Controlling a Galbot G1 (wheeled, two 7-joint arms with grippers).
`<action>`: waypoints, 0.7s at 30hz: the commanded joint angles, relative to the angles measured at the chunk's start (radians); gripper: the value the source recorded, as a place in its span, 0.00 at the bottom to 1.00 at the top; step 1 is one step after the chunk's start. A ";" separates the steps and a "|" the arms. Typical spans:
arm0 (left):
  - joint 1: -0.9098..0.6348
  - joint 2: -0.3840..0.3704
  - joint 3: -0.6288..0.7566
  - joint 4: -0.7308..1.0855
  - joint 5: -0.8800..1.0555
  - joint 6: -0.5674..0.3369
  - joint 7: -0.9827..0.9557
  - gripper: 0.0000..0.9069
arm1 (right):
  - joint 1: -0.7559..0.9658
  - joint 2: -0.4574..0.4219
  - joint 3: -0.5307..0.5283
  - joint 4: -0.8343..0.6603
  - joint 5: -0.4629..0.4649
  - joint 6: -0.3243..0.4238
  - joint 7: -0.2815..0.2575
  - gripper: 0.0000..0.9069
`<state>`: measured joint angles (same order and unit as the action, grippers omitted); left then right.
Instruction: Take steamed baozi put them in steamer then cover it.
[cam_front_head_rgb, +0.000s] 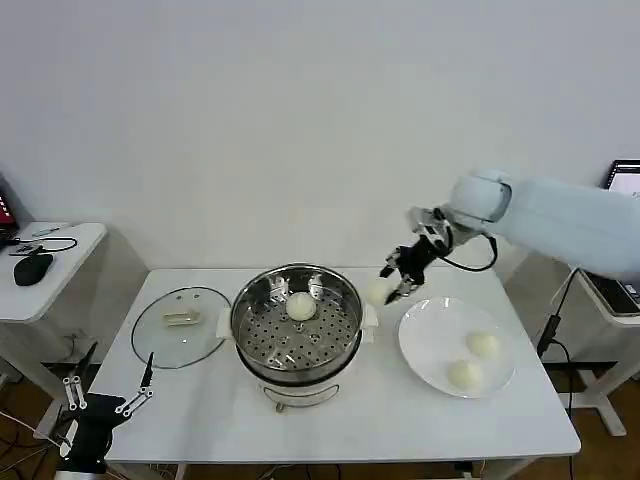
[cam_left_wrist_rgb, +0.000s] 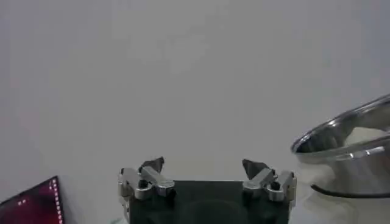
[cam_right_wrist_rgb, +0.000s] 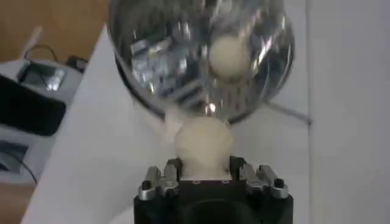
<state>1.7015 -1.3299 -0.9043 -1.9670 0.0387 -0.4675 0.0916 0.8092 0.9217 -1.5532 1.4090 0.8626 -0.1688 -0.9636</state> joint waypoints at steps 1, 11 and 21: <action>-0.003 0.001 0.000 0.004 -0.001 0.000 -0.002 1.00 | 0.077 0.145 -0.033 0.134 0.241 -0.099 0.112 0.58; -0.006 0.000 -0.012 0.003 -0.005 -0.008 -0.003 1.00 | -0.063 0.335 -0.027 -0.036 0.303 -0.151 0.211 0.58; -0.012 0.000 -0.017 0.014 -0.013 -0.012 -0.002 1.00 | -0.157 0.405 -0.019 -0.095 0.279 -0.195 0.325 0.58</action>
<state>1.6904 -1.3311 -0.9207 -1.9539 0.0258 -0.4798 0.0894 0.7220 1.2270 -1.5771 1.3634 1.1067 -0.3203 -0.7393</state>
